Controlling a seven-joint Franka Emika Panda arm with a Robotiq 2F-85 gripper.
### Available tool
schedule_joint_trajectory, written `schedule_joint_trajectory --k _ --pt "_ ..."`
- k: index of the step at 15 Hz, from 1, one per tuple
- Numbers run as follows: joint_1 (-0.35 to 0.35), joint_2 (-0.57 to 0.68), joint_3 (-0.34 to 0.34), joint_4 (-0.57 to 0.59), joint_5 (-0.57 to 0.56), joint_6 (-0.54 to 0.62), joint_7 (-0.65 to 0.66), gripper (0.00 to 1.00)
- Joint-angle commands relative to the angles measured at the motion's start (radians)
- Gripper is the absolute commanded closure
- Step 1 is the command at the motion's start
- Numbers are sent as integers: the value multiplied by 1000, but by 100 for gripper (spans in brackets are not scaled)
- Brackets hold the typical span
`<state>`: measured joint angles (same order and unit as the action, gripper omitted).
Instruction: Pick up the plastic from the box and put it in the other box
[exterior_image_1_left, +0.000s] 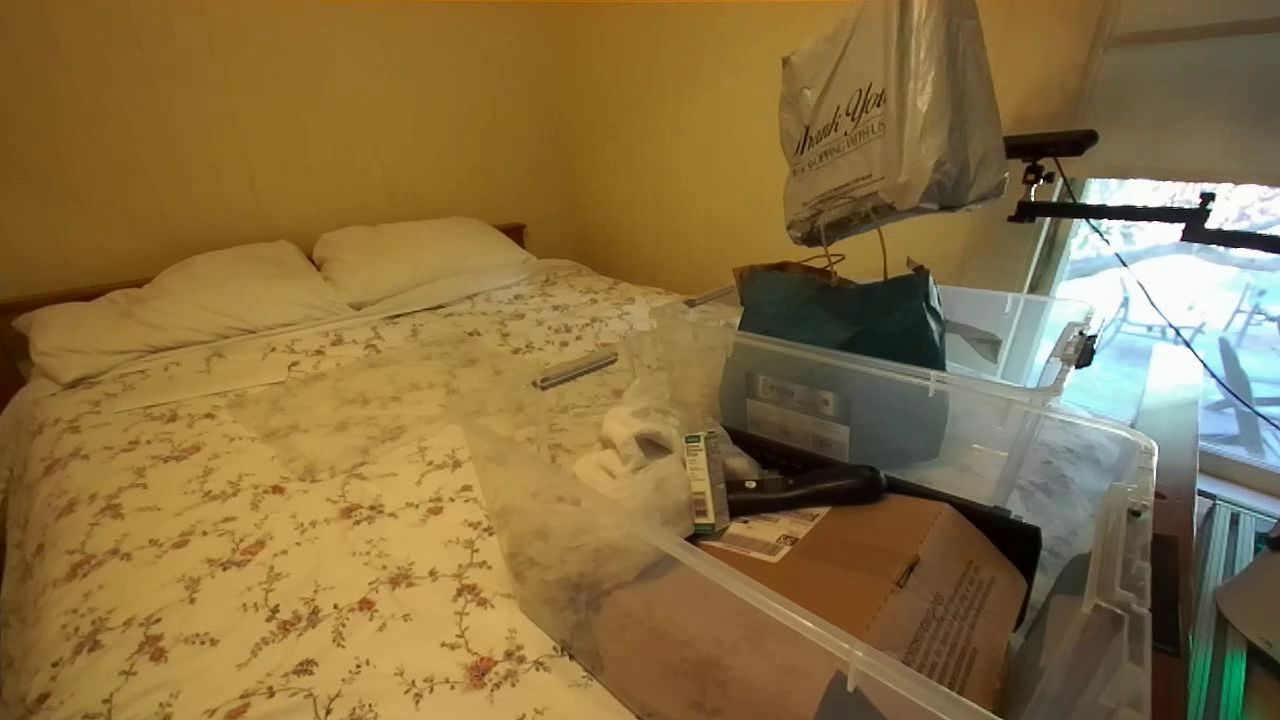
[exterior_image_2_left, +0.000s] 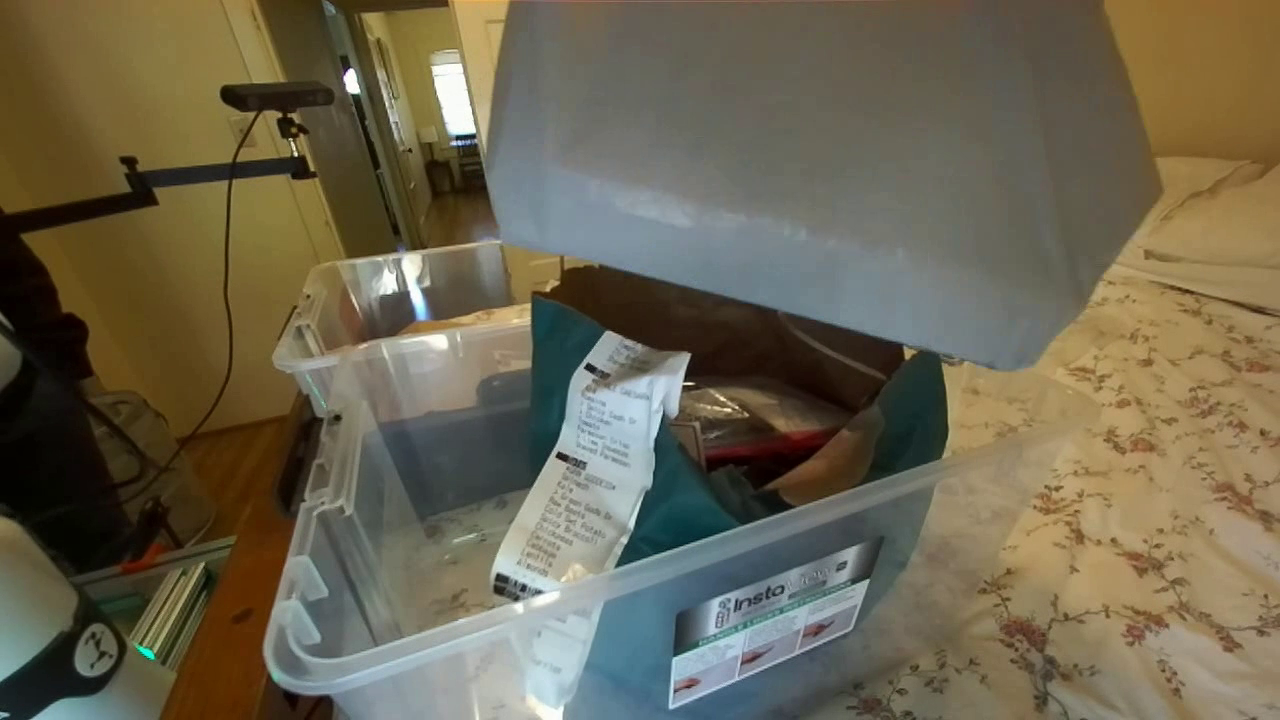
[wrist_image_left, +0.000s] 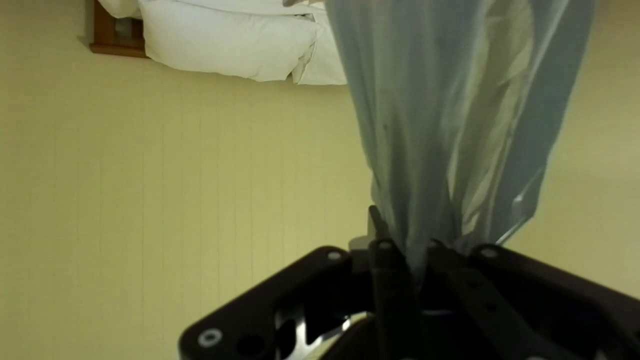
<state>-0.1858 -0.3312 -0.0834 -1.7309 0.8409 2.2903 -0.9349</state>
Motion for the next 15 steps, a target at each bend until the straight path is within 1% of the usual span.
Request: schedule_joint_trajectory --k 1,5,8,12,15 --pt "87 -66 -25 -73 -14 61 21 100" --pt "140 -89 -26 -123 -22 91 13 100" --pt "161 -92 -23 -152 -62 86 35 100" --pt "171 -51 -23 -171 -137 92 87 100" --pt "194 0 -25 -169 -156 118 103 100"
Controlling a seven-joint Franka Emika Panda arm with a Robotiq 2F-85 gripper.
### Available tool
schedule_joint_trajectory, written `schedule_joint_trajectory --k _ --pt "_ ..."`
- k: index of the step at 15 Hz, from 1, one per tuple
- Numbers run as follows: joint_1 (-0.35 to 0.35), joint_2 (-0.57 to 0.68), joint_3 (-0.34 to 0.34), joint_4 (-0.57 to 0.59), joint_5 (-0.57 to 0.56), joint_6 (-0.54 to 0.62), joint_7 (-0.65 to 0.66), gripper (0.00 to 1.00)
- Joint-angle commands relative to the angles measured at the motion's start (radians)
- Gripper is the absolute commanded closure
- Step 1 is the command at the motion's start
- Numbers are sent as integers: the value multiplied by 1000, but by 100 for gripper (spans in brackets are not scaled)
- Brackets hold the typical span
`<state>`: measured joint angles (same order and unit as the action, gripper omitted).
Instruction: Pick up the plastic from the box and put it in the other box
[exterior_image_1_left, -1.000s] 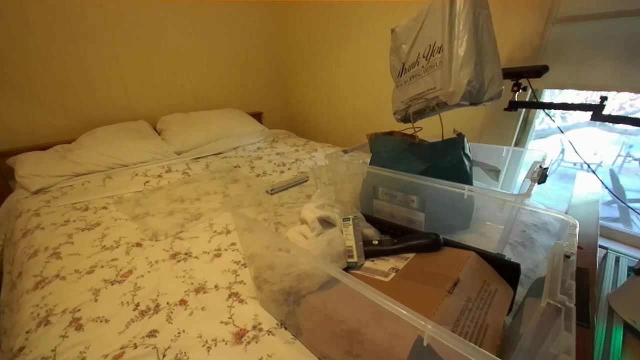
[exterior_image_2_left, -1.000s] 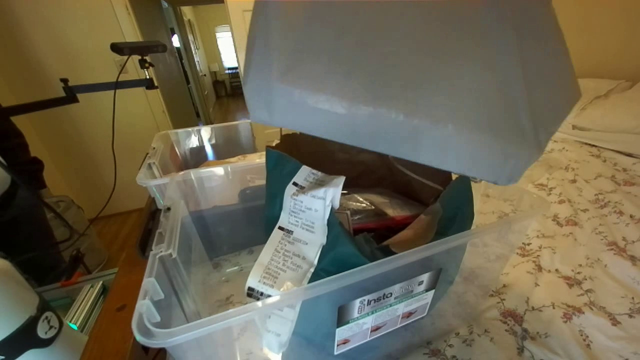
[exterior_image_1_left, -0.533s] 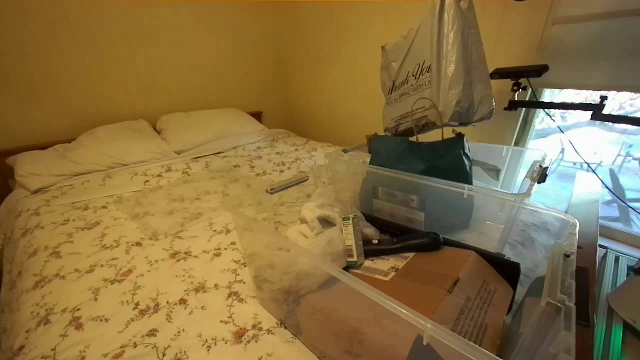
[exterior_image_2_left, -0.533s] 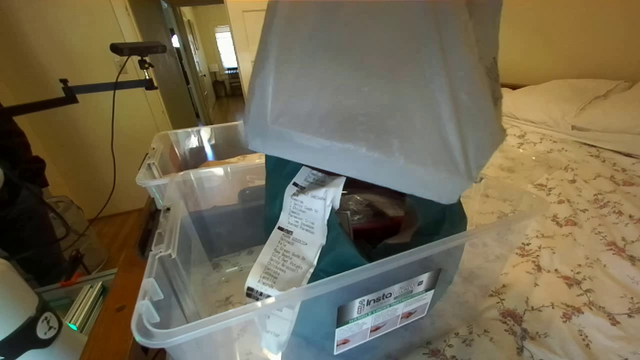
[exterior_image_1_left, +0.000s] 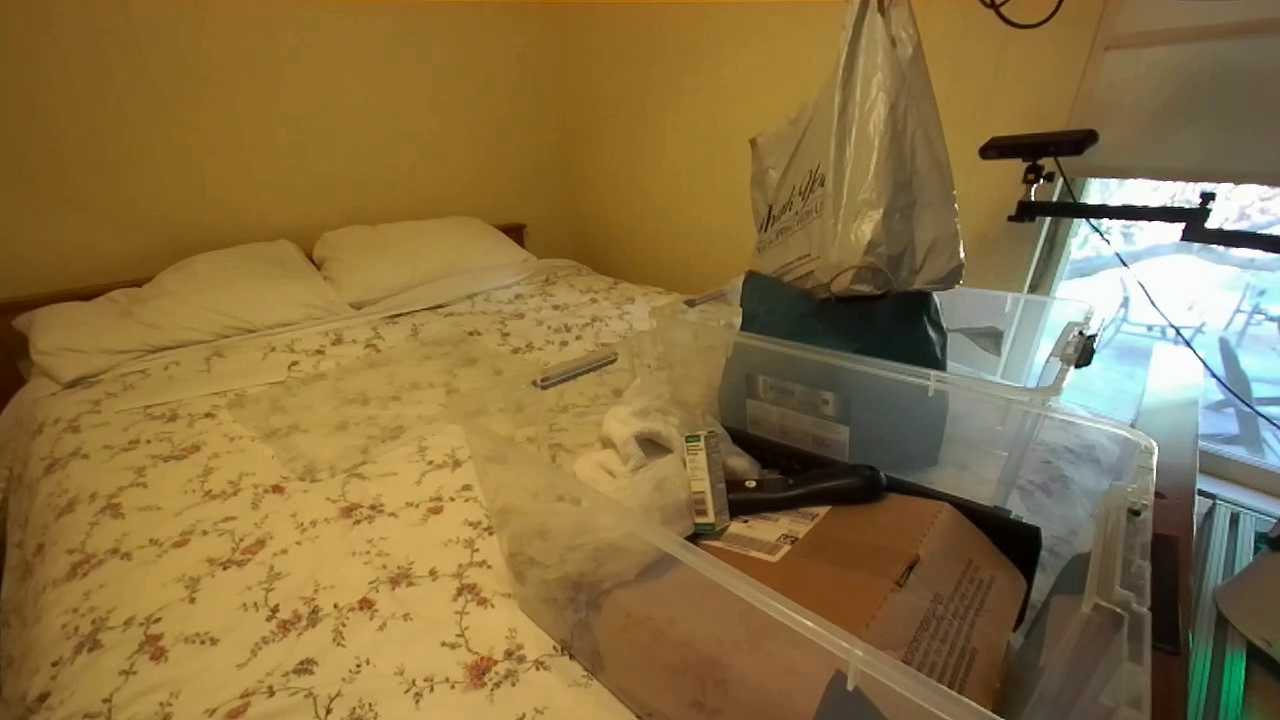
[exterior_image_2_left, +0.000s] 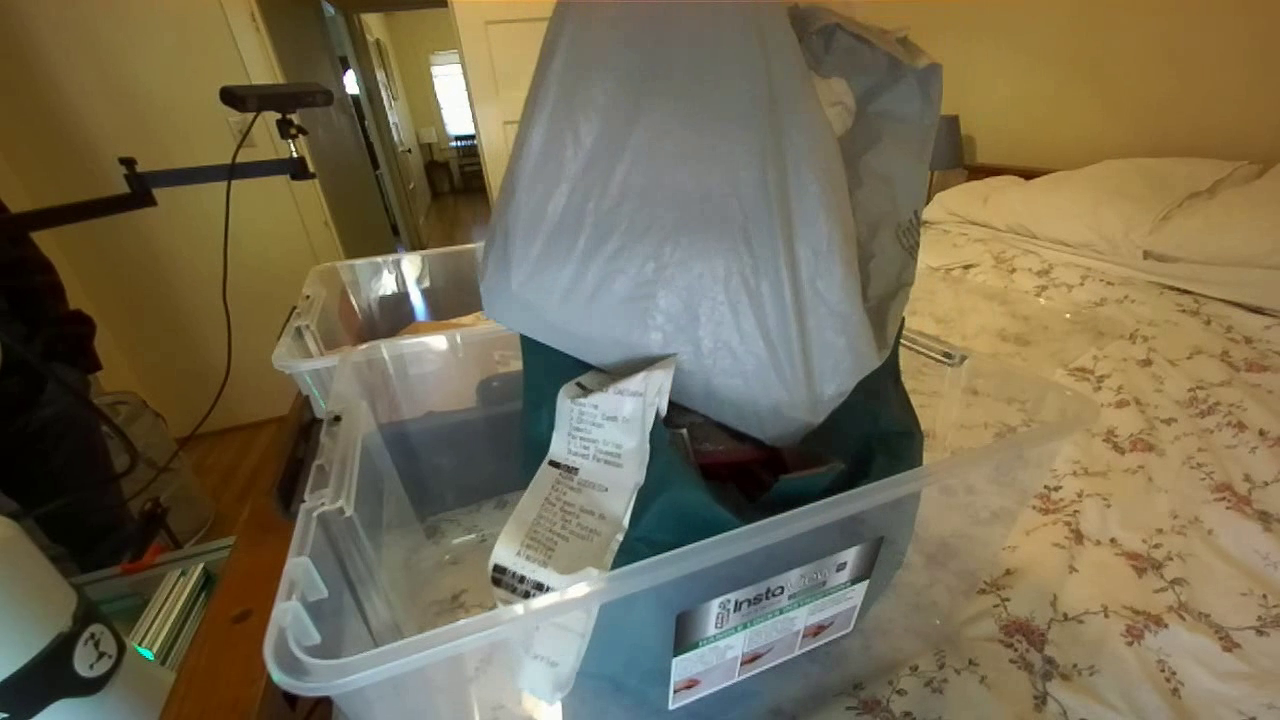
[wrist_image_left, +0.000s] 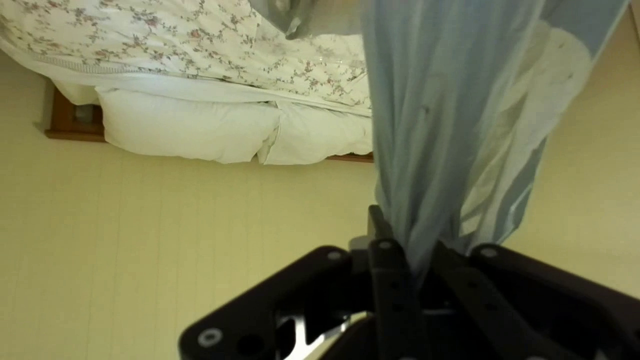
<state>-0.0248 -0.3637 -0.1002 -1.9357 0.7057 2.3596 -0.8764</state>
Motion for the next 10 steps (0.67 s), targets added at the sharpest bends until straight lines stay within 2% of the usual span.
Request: schedule_joint_trajectory --k 1,5,10 --pt "40 54 -6 47 -23 61 49 100" --pt "77 110 18 68 -36 126 37 100" --pt "120 240 20 185 5 211 -6 100"
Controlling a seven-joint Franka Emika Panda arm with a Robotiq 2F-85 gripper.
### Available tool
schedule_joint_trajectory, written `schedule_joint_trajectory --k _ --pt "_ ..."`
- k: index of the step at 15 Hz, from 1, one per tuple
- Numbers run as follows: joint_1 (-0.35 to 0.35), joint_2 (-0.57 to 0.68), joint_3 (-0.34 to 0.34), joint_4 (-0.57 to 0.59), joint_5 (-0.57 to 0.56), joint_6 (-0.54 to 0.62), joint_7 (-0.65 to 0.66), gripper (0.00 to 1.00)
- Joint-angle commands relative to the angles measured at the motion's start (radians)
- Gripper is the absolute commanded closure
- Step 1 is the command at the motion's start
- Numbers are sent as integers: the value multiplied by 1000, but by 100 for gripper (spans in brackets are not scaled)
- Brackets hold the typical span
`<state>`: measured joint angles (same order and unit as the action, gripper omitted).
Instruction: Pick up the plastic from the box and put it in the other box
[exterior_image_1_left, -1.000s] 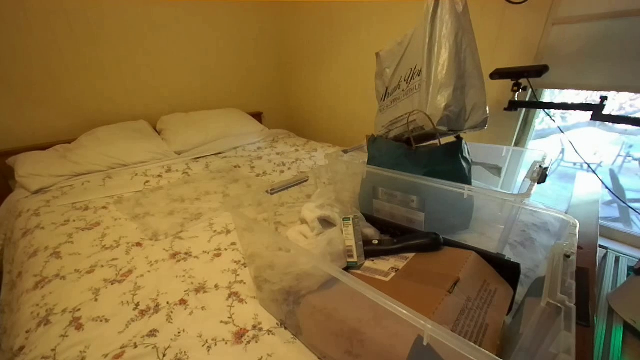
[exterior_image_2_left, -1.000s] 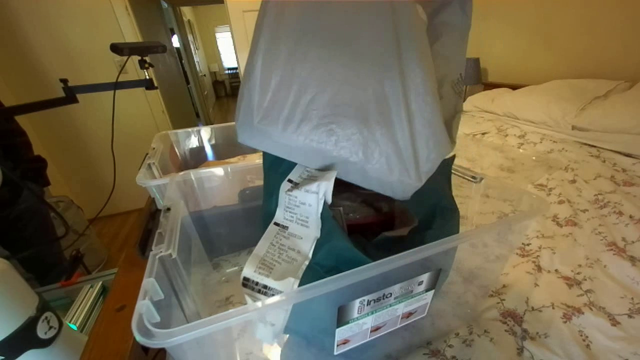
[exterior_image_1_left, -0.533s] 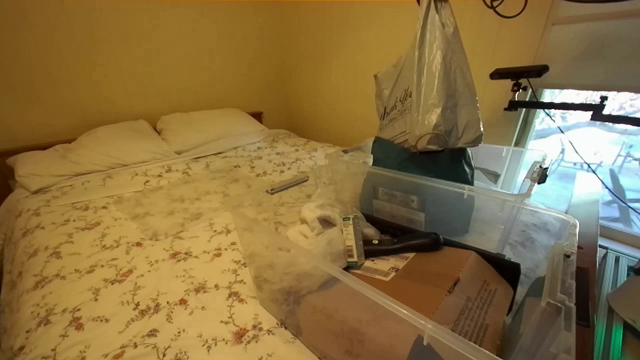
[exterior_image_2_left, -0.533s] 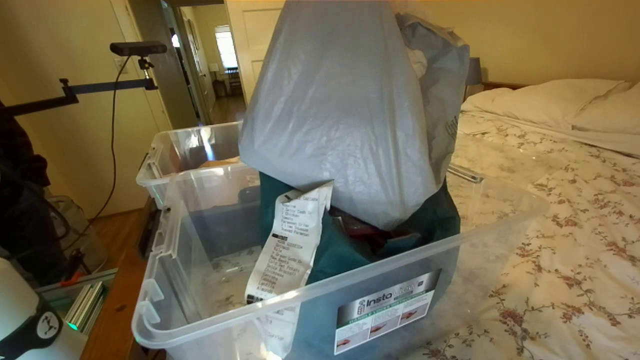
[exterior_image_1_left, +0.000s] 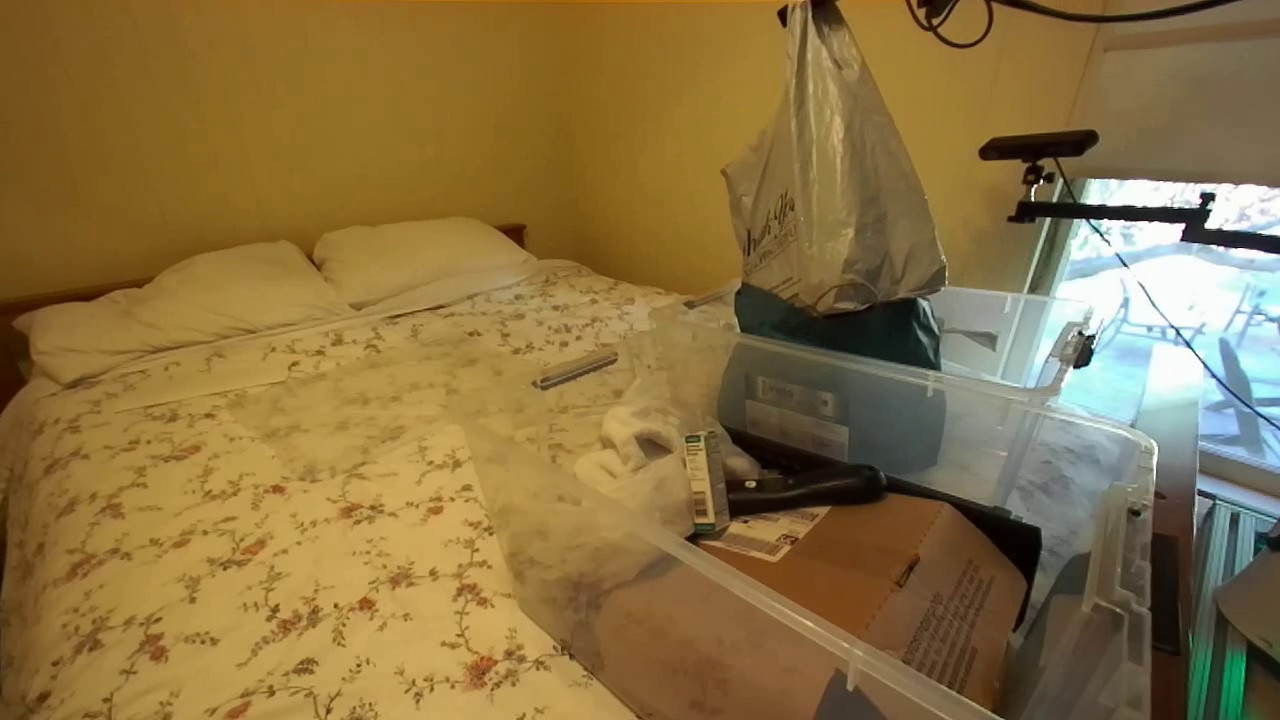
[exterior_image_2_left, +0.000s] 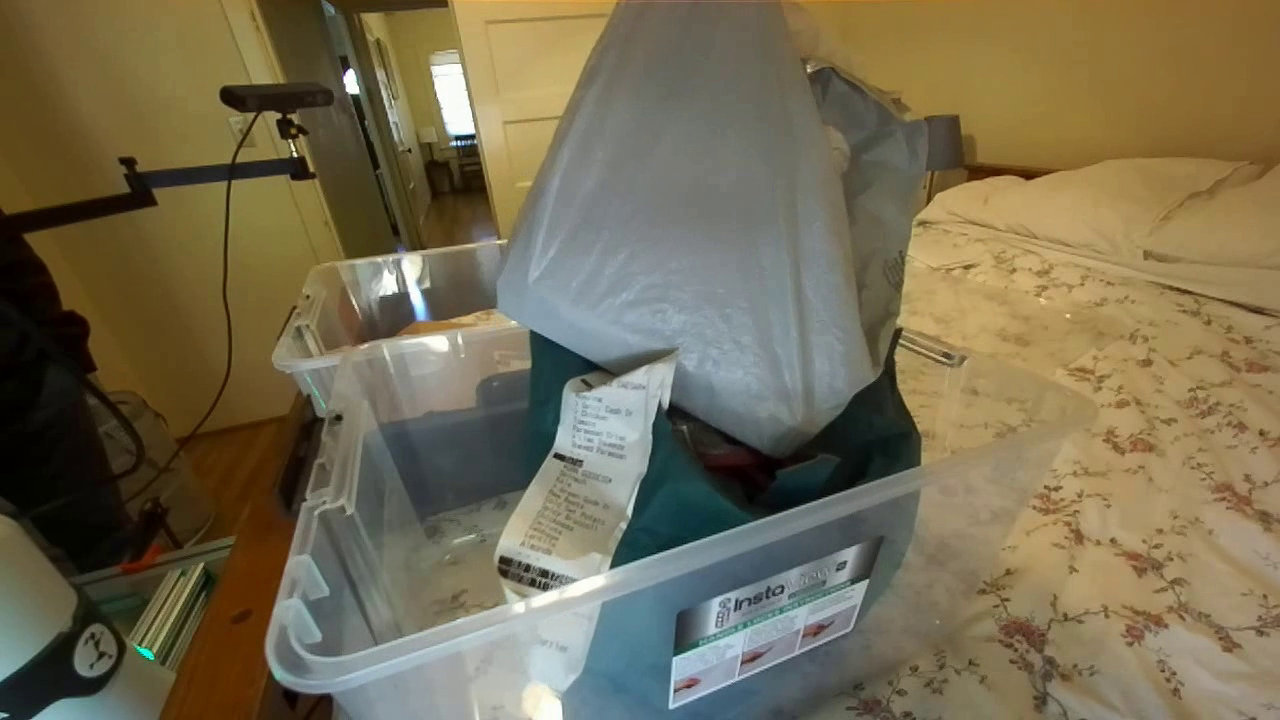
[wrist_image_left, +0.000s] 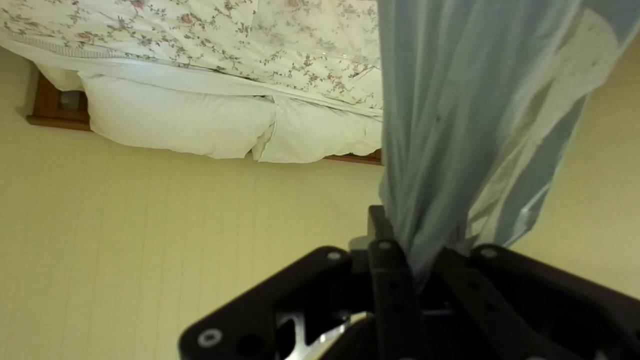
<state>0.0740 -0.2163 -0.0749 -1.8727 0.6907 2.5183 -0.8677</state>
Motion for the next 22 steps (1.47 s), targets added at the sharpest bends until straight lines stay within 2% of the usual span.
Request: schedule_joint_trajectory --k 1,5,7,9,11,12,13,16,20,21,22 --pt "20 119 -3 146 25 70 -13 100" --pt "18 223 -10 259 91 107 -51 100" --pt "9 245 -16 278 129 66 -119 100" --pt "-16 246 -36 254 111 -51 -190 100" --pt "-51 247 -72 246 127 -220 -274 100" --pt "-101 242 -52 225 136 -300 -305 100" --pt "-126 247 -66 227 139 -383 -330 100" --pt "-203 309 -97 310 53 -611 -336 100" --pt "-224 367 -80 365 -90 -648 -295 100" --pt "-224 373 -74 377 -115 -653 -286 83" --pt "-221 371 -66 387 -139 -646 -266 71"
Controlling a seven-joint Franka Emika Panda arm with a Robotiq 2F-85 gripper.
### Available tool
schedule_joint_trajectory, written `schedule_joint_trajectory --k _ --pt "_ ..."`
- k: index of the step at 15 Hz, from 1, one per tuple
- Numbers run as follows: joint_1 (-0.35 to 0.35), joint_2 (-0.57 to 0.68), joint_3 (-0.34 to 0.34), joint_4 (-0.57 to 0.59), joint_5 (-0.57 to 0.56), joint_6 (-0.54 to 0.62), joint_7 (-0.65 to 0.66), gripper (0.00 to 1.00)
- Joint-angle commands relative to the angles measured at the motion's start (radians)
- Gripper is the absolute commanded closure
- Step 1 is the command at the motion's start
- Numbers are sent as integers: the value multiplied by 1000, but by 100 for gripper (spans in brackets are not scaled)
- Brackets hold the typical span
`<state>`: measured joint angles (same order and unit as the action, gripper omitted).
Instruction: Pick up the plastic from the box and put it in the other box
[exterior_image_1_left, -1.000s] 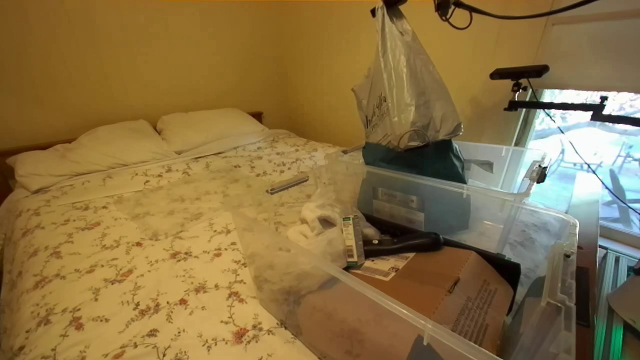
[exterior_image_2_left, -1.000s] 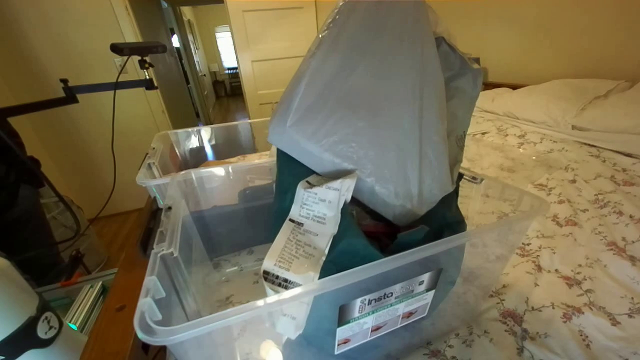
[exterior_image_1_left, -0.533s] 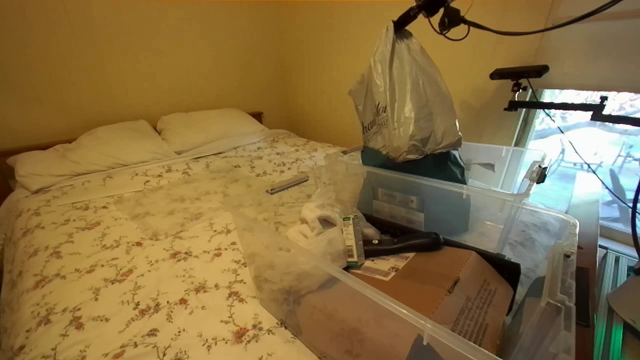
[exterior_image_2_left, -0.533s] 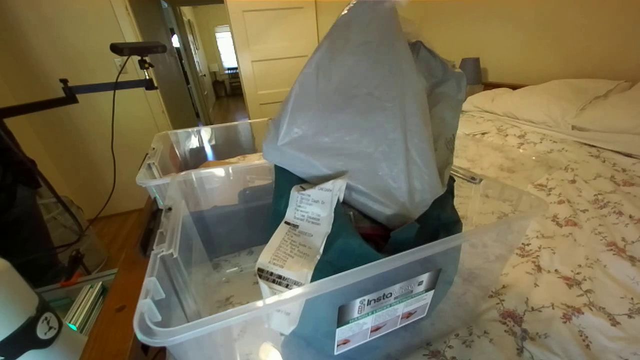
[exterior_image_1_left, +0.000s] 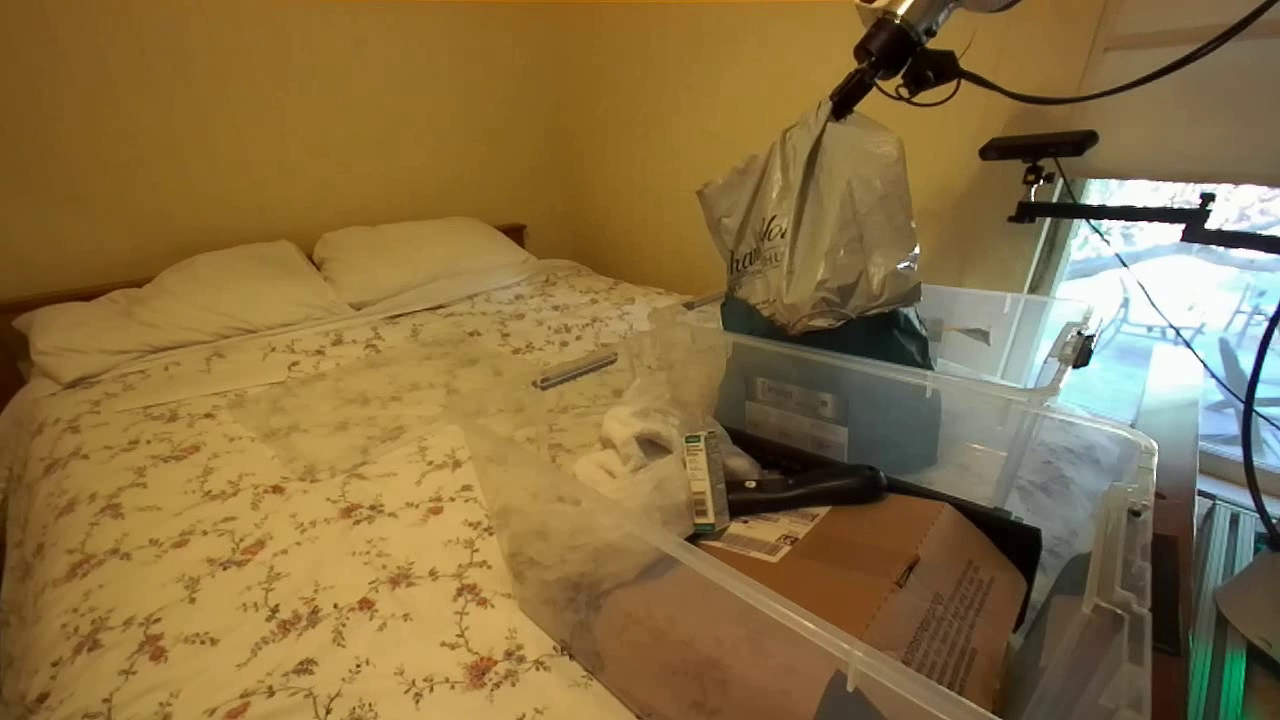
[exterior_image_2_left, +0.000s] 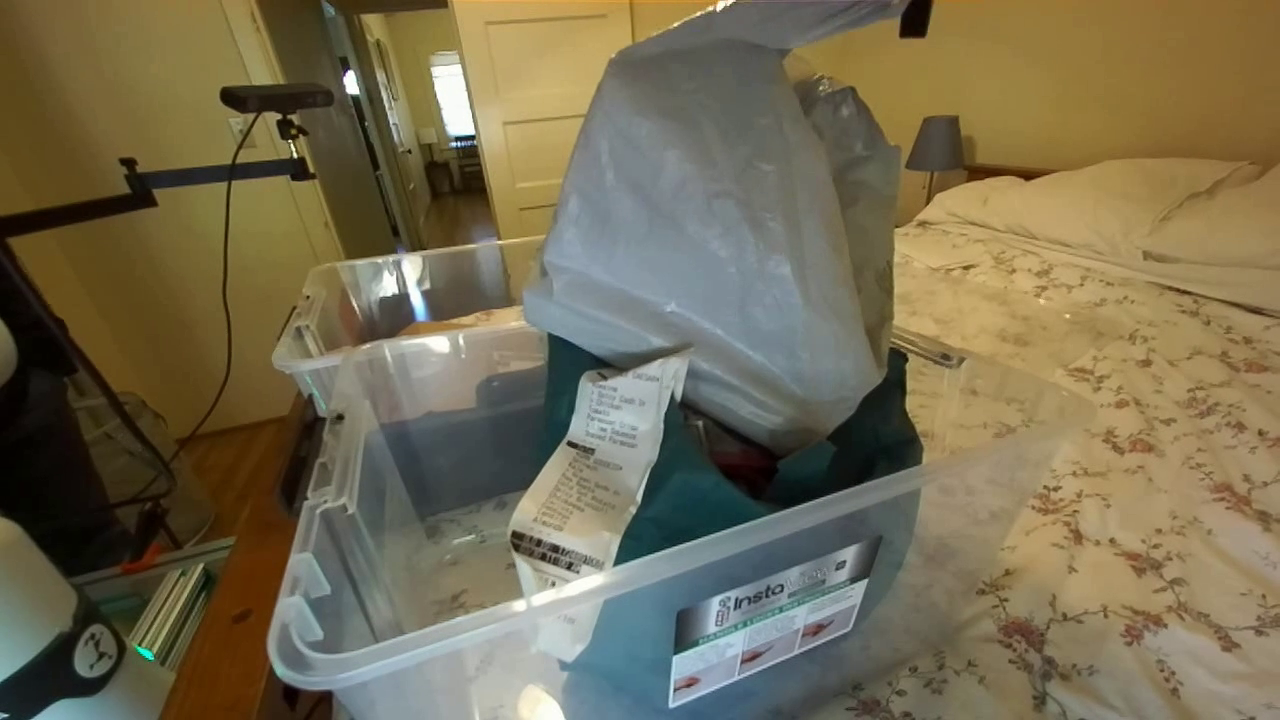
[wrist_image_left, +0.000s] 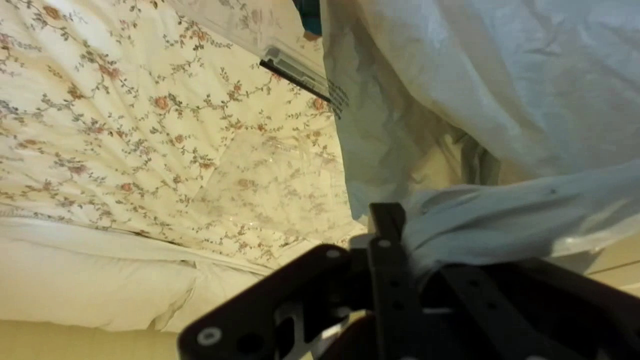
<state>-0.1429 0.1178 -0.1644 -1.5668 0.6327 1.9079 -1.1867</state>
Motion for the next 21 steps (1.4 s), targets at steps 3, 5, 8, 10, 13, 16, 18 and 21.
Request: schedule_joint_trajectory --k 3,5,8,10,13,16,18,21 --pt "2 -28 44 113 -116 -59 214 52" --pt "-9 -81 46 155 -119 -195 299 38" --pt "-5 -154 31 209 -149 -419 460 17" --pt "-3 -203 30 228 -139 -562 538 1" --pt "0 -226 33 212 -119 -495 517 7" --pt "4 -269 43 197 -119 -426 541 0" --pt "13 -297 65 122 -181 -460 512 0" --pt "9 -311 66 -17 -207 -486 452 0"
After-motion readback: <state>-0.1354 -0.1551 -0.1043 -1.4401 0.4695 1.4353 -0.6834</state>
